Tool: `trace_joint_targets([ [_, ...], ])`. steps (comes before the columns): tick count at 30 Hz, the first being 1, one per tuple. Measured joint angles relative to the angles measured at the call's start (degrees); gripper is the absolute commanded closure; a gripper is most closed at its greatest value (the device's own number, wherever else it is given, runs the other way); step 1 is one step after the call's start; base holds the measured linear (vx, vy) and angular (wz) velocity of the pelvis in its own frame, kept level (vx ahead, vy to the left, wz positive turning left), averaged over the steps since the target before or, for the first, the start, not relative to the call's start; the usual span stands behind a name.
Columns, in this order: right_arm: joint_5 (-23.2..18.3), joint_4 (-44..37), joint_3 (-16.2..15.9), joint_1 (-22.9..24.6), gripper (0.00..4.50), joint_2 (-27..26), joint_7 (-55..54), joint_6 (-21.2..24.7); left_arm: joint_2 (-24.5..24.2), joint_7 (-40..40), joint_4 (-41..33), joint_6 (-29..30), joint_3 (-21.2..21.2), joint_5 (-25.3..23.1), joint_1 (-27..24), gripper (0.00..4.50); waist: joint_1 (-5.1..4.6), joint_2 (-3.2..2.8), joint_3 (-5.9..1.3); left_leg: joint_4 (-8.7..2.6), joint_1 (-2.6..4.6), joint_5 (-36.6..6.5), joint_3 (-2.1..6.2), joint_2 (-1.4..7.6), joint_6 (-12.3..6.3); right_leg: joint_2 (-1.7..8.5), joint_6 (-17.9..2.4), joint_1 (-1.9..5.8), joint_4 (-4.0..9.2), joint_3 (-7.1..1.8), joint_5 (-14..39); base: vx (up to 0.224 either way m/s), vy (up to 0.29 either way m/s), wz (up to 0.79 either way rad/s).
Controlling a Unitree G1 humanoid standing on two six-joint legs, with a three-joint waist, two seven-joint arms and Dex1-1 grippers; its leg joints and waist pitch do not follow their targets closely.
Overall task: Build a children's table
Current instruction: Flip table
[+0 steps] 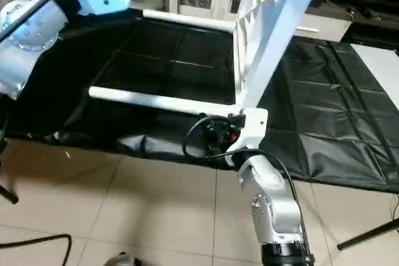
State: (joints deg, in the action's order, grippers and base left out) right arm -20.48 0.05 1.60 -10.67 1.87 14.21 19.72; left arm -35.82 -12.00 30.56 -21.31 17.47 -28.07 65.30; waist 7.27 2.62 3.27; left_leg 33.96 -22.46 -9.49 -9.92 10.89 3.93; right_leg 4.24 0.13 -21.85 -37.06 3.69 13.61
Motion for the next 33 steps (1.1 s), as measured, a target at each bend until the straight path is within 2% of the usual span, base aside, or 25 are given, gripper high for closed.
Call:
trace_joint_targets([
  [7, 0.23, 0.05, -0.95, -0.11, 0.12, -0.07, 0.32, 0.55, -0.15, 5.72, 12.87, -1.02, 2.46, -6.76, 7.68, 0.11, 0.10, 0.01, 0.00, 0.01, 0.01, 0.00, 0.00, -0.01, 0.00, 0.00, 0.01, 0.00, 0.03, -0.02, -0.01, 0.000, 0.000, 0.00],
  [11, 0.22, 0.05, -1.06, -0.15, 0.12, -0.06, 1.18, 0.90, -0.06, 8.06, 18.49, -1.16, 3.90, -9.03, 9.18, 0.11, 0.44, 0.01, 0.00, 0.01, -0.02, 0.00, 0.00, 0.00, -0.01, 0.00, 0.00, -0.02, 0.03, -0.01, 0.00, 0.000, 0.000, 0.00],
  [15, -2.99, -0.37, -1.62, -0.01, 0.12, 0.07, 5.91, 2.07, 0.03, 10.98, 24.37, -1.69, 4.36, -10.53, 12.04, 0.11, 0.86, -0.01, 0.02, 0.01, -0.03, -0.01, 0.00, 0.00, -0.02, 0.00, 0.00, -0.02, 0.05, -0.01, 0.00, 0.000, 0.000, 0.00],
  [17, -6.30, -3.47, -2.49, 0.79, 0.12, -0.03, 10.49, 2.01, 0.25, 11.87, 26.22, -2.32, 4.36, -10.71, 13.25, 0.46, 1.08, -0.05, 0.05, 0.01, -0.04, -0.02, 0.00, 0.01, -0.04, 0.00, -0.01, -0.02, 0.05, 0.00, 0.01, 0.000, 0.000, 0.00],
  [19, -9.02, -6.87, -3.19, 0.97, 0.12, -0.38, 13.63, 1.12, 0.37, 12.41, 26.92, -2.52, 4.35, -10.93, 13.56, 0.46, 1.25, -0.04, 0.04, 0.01, -0.03, -0.02, 0.00, 0.01, -0.04, 0.00, -0.02, 0.00, 0.05, 0.01, 0.01, 0.000, 0.000, 0.00],
  [21, -10.57, -8.79, -3.39, 1.07, 0.12, -0.69, 15.20, 0.71, 0.67, 12.45, 27.85, -2.74, 4.35, -10.92, 13.60, 0.65, 1.33, -0.04, 0.04, 0.04, -0.02, -0.02, 0.00, 0.01, -0.04, 0.02, -0.01, 0.02, 0.05, 0.01, 0.00, 0.000, 0.000, 0.00],
  [22, -10.85, -9.12, -3.60, 1.19, 0.12, -0.66, 16.02, 0.00, 0.92, 12.60, 28.94, -2.88, 4.35, -10.93, 13.74, 0.81, 1.36, -0.02, 0.03, 0.08, -0.02, -0.02, 0.00, 0.01, -0.04, 0.03, 0.00, 0.03, 0.04, 0.01, -0.01, 0.000, 0.000, 0.00],
  [25, -10.85, -9.41, -4.33, 2.32, 0.12, -0.58, 18.13, -2.05, 1.27, 13.38, 31.49, -3.08, 4.39, -11.00, 14.23, 0.91, 1.41, -0.03, 0.03, 0.09, -0.03, -0.02, 0.00, 0.01, -0.04, 0.03, 0.00, 0.03, 0.04, 0.01, -0.05, 0.000, 0.000, 0.00],
  [27, -10.89, -9.85, -4.44, 2.50, 0.12, -0.42, 19.53, -2.76, 1.57, 13.79, 33.10, -3.56, 4.75, -11.08, 14.95, 1.23, 1.44, -0.03, 0.03, 0.09, -0.03, -0.02, 0.01, 0.01, -0.04, 0.03, 0.00, 0.03, 0.04, 0.01, -0.07, 0.000, 0.000, 0.00],
  [30, -10.90, -11.48, -4.81, 2.96, 0.12, 0.13, 21.29, -4.26, 1.88, 14.12, 34.08, -4.10, 4.91, -11.13, 15.97, 1.31, 1.54, -0.03, 0.03, 0.09, -0.02, -0.02, 0.01, 0.01, -0.04, 0.03, 0.00, 0.03, 0.04, 0.01, -0.07, 0.000, 0.000, 0.00],
  [33, -10.89, -11.60, -5.07, 3.16, 0.12, 0.22, 21.35, -4.82, 2.22, 14.14, 34.77, -4.40, 4.93, -11.13, 16.17, 1.70, 1.53, -0.03, 0.03, 0.09, -0.02, -0.02, 0.01, 0.01, -0.04, 0.03, 0.00, 0.03, 0.04, 0.02, -0.07, 0.000, 0.000, 0.00],
])
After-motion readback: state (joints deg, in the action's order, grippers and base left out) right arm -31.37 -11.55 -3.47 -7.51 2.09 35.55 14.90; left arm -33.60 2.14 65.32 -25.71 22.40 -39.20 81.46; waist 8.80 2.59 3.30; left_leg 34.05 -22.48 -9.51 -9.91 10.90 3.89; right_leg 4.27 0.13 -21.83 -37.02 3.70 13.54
